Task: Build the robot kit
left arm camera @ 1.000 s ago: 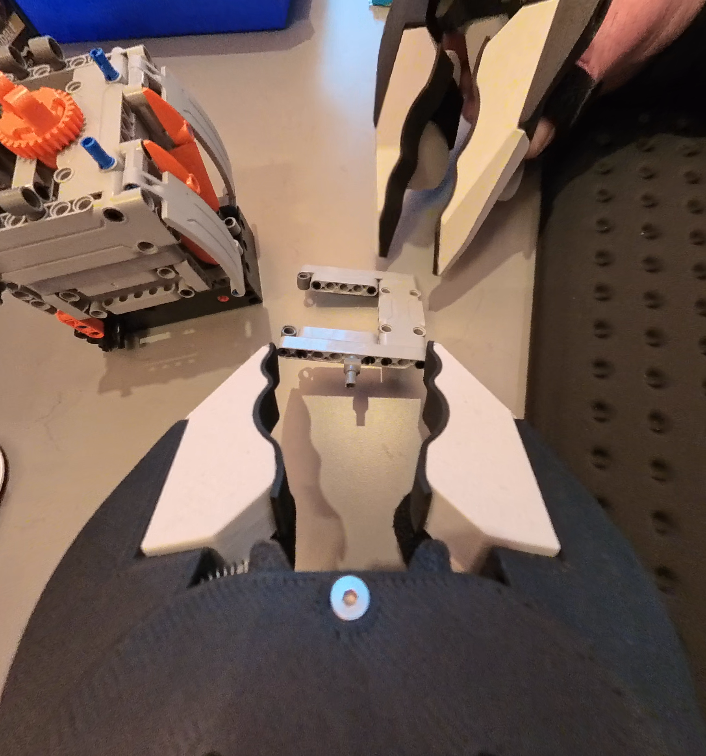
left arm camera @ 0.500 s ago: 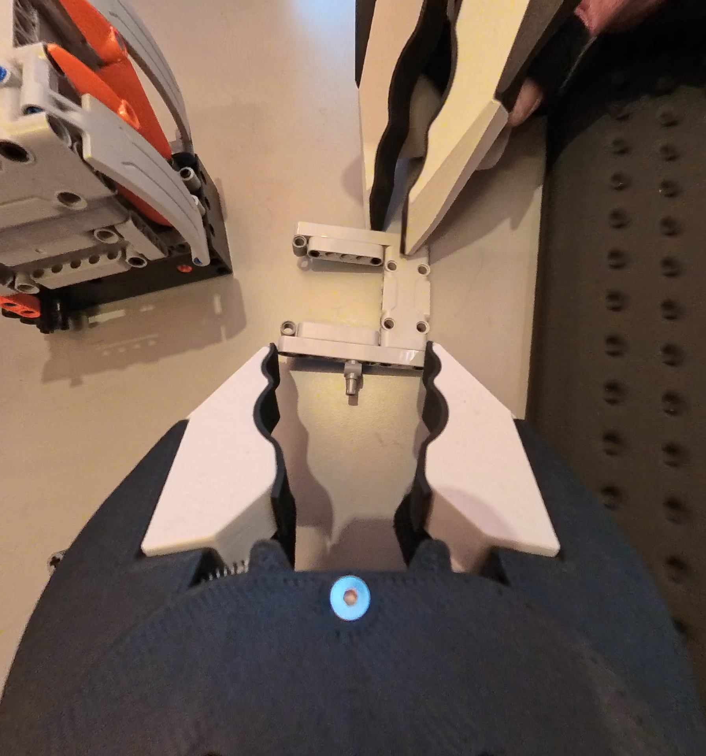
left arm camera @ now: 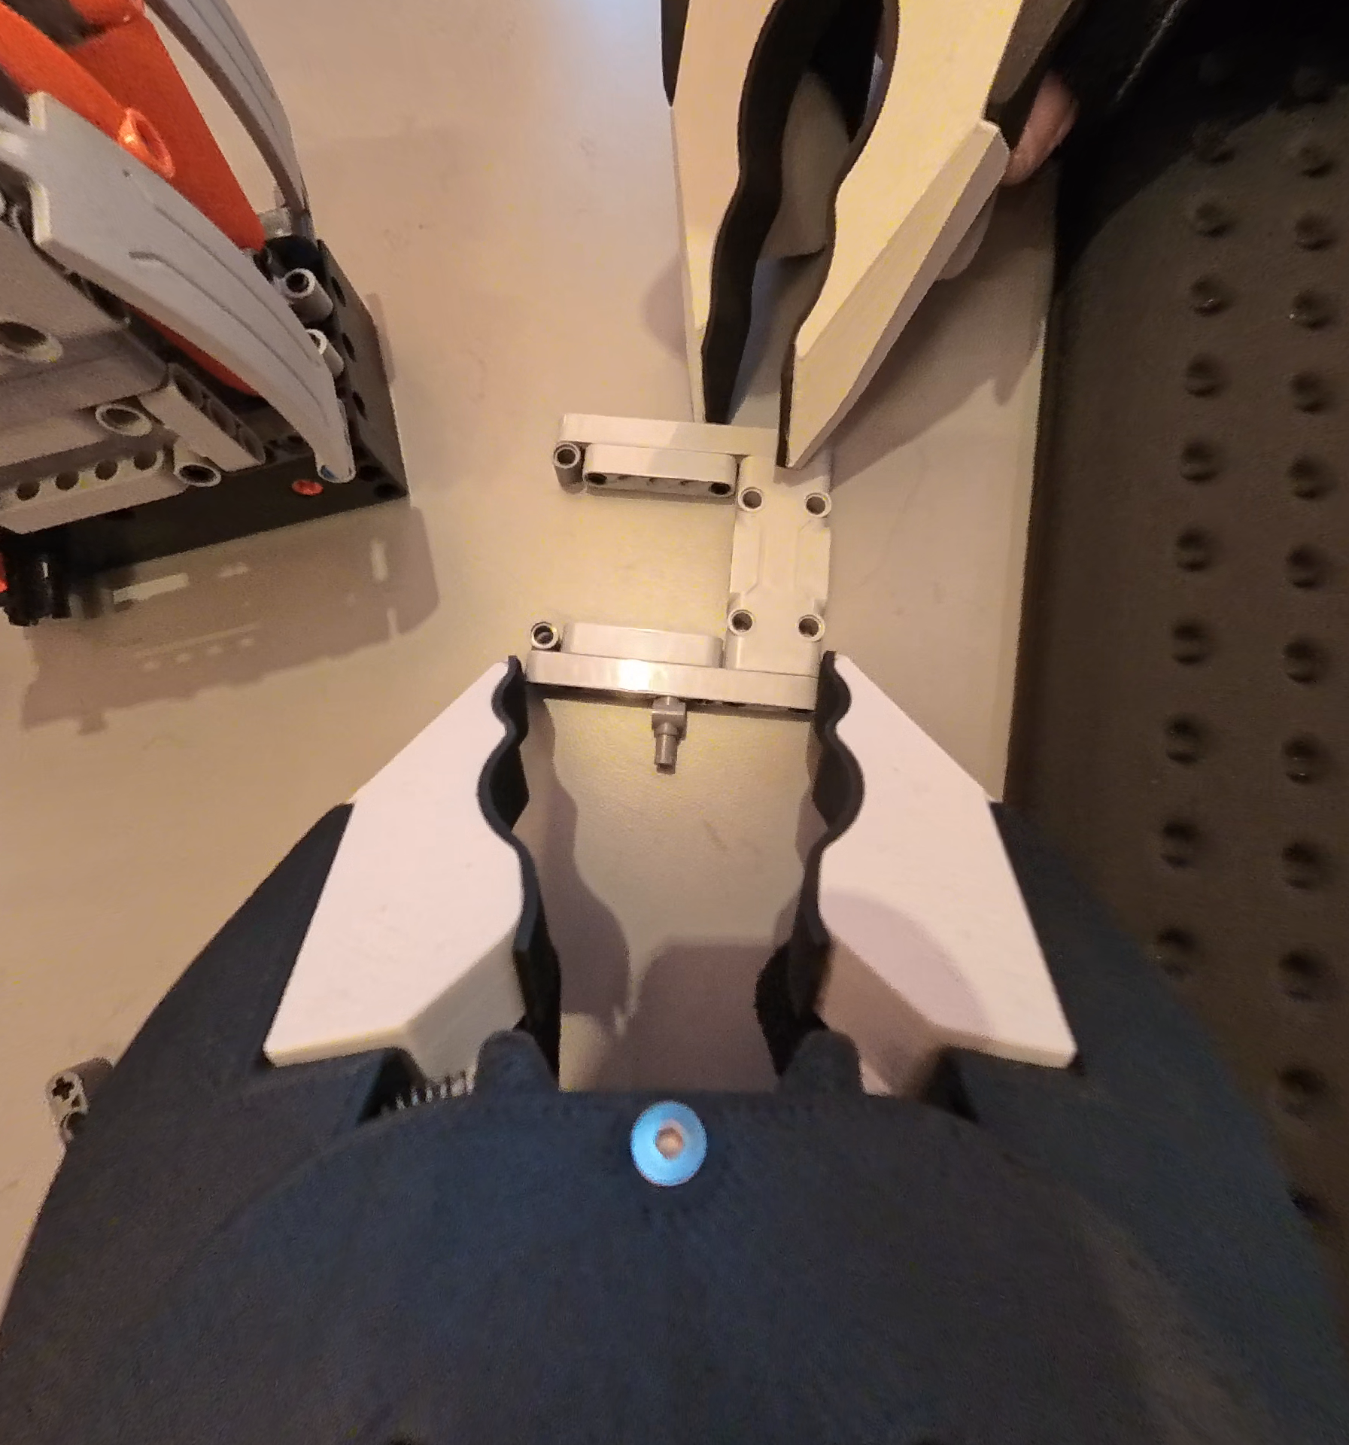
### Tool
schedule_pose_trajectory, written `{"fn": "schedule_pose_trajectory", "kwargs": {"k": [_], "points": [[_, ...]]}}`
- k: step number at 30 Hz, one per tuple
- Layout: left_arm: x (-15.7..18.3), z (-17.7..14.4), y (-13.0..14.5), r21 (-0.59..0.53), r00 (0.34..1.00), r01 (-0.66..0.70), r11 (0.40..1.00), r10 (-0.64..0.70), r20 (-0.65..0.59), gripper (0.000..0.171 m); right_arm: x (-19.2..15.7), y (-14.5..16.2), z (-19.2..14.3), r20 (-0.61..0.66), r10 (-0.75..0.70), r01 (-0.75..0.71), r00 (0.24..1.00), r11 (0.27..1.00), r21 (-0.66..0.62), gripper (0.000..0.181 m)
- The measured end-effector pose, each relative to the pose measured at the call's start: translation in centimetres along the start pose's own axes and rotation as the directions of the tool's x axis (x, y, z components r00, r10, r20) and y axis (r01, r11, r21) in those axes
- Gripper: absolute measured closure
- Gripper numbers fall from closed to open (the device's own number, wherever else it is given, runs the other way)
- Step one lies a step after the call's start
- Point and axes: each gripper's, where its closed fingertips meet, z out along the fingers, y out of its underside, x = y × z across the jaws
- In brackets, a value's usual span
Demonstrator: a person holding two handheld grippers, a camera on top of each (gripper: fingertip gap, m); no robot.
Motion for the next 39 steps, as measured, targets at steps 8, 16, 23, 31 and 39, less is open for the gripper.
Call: {"fn": "schedule_pose_trajectory", "kwargs": {"k": [8,16,23,31,39], "points": [[-0.4,-0.3,-0.4,0.016,0.999,-0.013,1.0,0.013,0.037,0.1,0.0,-0.4,-0.3,0.002,0.001,-0.001,1.0,1.0,0.03,0.158],[-0.7,-0.7,-0.7,0.035,0.999,-0.012,0.999,0.011,0.052,0.1,0.3,-0.8,-0.6,-0.005,0.013,-0.013,1.0,0.998,0.061,0.155],[-0.7,-0.8,-0.8,0.038,0.998,-0.011,0.999,0.008,0.055,0.1,0.3,-0.7,-0.6,-0.008,0.016,-0.015,1.0,0.998,0.055,0.154],[-0.7,-0.8,-0.9,0.045,0.998,-0.011,0.999,0.009,0.055,0.1,0.3,-0.5,-0.4,-0.011,0.012,-0.011,1.0,0.999,0.041,0.15],[-0.8,-1.0,-1.1,0.056,0.998,-0.014,0.998,0.011,0.065,0.1,0.1,-0.4,-0.3,-0.004,0.007,-0.007,1.0,0.999,0.036,0.15]]}}
